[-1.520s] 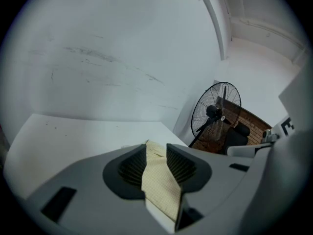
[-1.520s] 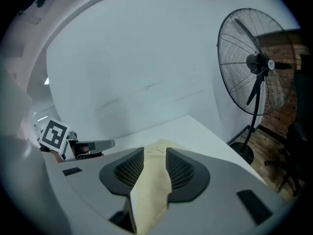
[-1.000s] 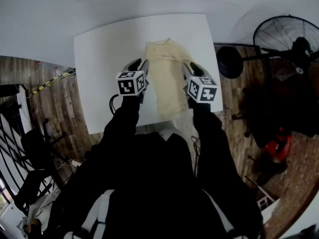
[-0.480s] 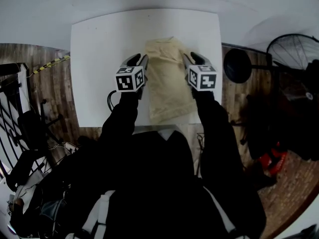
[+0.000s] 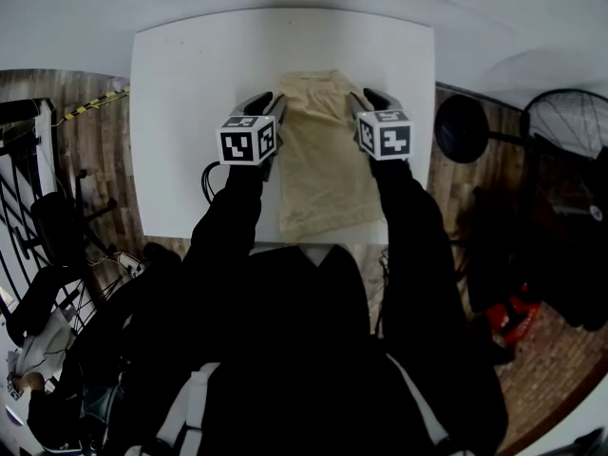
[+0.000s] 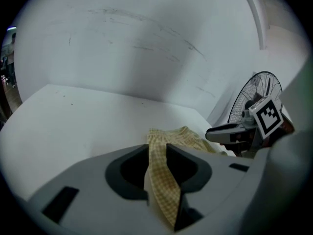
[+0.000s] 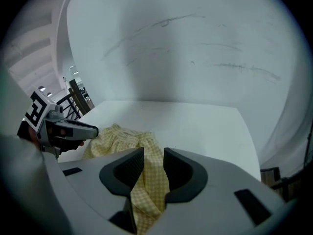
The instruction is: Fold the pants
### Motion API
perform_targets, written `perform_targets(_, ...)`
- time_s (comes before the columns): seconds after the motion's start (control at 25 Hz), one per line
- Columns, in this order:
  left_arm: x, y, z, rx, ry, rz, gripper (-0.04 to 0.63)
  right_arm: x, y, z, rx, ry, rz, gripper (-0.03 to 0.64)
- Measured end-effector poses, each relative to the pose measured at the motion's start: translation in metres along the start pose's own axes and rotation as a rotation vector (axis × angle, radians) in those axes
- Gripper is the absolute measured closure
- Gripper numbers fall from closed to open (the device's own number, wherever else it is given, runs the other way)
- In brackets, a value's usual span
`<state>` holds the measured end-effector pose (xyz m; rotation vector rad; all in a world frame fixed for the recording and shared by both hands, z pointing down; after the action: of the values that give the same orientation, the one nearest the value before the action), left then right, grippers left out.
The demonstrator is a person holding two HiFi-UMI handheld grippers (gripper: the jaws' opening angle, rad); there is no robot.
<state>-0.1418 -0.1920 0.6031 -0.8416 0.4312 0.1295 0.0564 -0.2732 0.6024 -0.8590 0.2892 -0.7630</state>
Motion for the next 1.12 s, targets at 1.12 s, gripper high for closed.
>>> perform_targets(1.12, 0.021, 0.036, -0.005, 0.031, -0.067, 0.017, 0.586, -0.018, 0.022, -0.016, 0.025, 0.09, -0.029, 0.612)
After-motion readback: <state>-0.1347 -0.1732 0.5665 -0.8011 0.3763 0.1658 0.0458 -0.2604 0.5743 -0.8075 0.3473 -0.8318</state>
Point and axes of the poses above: the fingertips, and each gripper's own axes: y backward along the fingers, x to its right, z out of its underside, the point moved 4 cm from there along y, backward along the fingers, and after that the axes turned 6 degrees about y, right-handed, at the moved point
